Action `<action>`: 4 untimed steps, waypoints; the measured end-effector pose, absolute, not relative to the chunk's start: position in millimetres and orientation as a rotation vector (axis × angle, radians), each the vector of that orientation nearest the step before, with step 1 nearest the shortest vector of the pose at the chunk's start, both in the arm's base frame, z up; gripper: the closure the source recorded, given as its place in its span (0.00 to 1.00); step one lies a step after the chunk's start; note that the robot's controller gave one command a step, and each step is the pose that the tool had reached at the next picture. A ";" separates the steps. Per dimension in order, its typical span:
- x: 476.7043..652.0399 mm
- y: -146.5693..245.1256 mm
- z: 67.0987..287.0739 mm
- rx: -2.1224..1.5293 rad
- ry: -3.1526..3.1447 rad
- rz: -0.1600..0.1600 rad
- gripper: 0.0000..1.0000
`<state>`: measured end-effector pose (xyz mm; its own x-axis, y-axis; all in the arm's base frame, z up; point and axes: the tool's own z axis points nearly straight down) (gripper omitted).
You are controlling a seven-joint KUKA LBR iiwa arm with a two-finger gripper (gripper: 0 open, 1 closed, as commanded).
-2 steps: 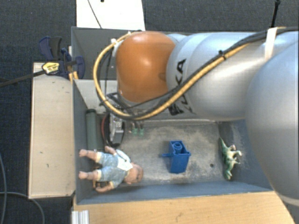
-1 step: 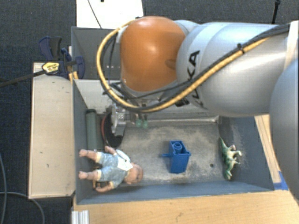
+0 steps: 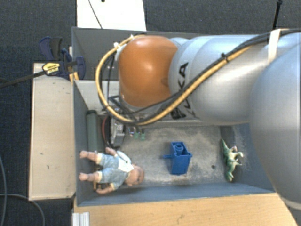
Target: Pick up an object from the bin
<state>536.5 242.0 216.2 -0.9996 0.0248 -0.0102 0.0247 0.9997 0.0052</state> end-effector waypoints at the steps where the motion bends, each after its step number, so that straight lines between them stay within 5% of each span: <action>1: 506.9 193.6 155.7 -0.251 3.131 0.000 0.00; 2: 507.2 194.5 156.5 -0.250 3.129 0.002 0.00; 4: 510.4 231.1 93.6 -0.578 3.086 0.002 0.00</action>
Offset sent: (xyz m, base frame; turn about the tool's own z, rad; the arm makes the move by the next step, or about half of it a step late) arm 0.0000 0.0000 0.0000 0.0000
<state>510.4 231.1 93.6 -0.9322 -0.3619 -0.0022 -0.3619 0.9322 0.0007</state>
